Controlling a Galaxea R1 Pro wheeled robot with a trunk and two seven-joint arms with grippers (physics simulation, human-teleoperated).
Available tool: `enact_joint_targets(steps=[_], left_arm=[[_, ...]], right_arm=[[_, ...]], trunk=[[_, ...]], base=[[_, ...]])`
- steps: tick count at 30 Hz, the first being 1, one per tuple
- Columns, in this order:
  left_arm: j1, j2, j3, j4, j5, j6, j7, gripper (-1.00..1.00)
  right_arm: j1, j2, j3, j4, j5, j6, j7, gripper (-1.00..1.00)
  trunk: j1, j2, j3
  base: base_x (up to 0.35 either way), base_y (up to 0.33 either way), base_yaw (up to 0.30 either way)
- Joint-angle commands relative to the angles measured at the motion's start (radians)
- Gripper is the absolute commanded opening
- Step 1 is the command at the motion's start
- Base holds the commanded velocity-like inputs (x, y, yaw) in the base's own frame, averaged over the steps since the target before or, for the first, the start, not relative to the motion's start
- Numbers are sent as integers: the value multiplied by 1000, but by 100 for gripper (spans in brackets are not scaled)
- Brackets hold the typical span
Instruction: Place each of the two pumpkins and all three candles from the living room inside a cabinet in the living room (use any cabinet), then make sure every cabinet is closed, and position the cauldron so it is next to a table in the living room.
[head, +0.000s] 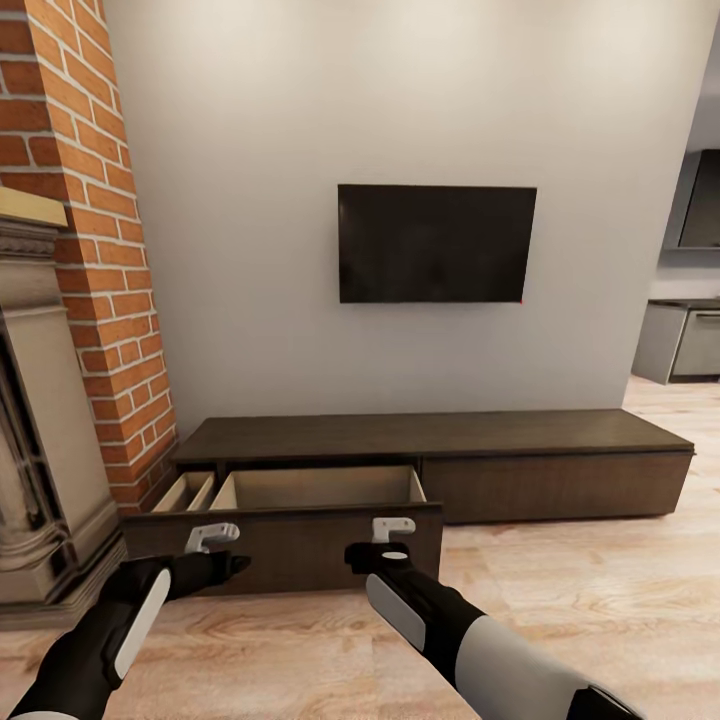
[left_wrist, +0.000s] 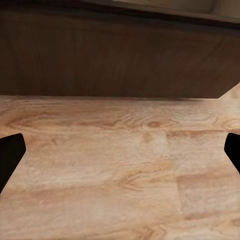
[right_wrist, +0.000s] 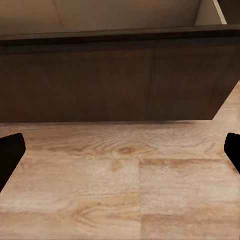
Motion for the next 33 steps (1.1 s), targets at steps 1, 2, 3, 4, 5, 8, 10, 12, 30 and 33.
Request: enact_joint_targets(steps=[1, 2, 3, 4, 5, 8, 10, 12, 30, 33], left_arm=[[-1, 0, 2, 3, 0, 1, -4, 100], [-1, 0, 2, 5, -1, -1, -4, 100], [-1, 0, 1, 9, -1, -5, -4, 100], [-1, 0, 1, 14, -1, -10, -3, 100], [-1, 0, 1, 17, -2, -13, -2, 100], [0, -3, -1, 43, -21, -65, 24, 100], [1, -20, -4, 69, -37, -143, 67, 100], [4, -37, -5, 79, -43, -196, 119, 100], [13, -51, -9, 89, -47, -300, 191, 100], [13, -52, -18, 97, -46, -301, 191, 100]], right_arm=[[-1, -1, 5, -1, -5, 4, -7, 100], [-2, -1, 5, -1, -5, 4, -7, 100], [-2, -1, 4, -1, -5, 5, -8, 100], [-2, -2, 4, -1, -5, 6, -8, 100], [-1, -2, 4, -1, -4, 7, -8, 100], [-2, -2, 4, -1, -3, 8, -8, 100], [-1, -2, 4, -1, -3, 10, -8, 100], [-2, -2, 4, -1, -4, 12, -7, 100], [-2, -2, 4, 0, -13, 42, -8, 100], [-2, -2, 3, -1, -12, 38, -8, 100]], trunk=[[4, -8, -4], [8, -15, -8], [11, -22, -11], [15, -29, -14], [19, -36, -17], [31, -57, -26], [38, -71, -33], [46, -85, -39], [93, -166, -100], [94, -167, -112]], base=[[0, 0, 0], [0, 0, 0], [0, 0, 0], [0, 0, 0], [0, 0, 0], [0, 0, 0], [0, 0, 0], [0, 0, 0], [0, 0, 0], [0, 0, 0]])
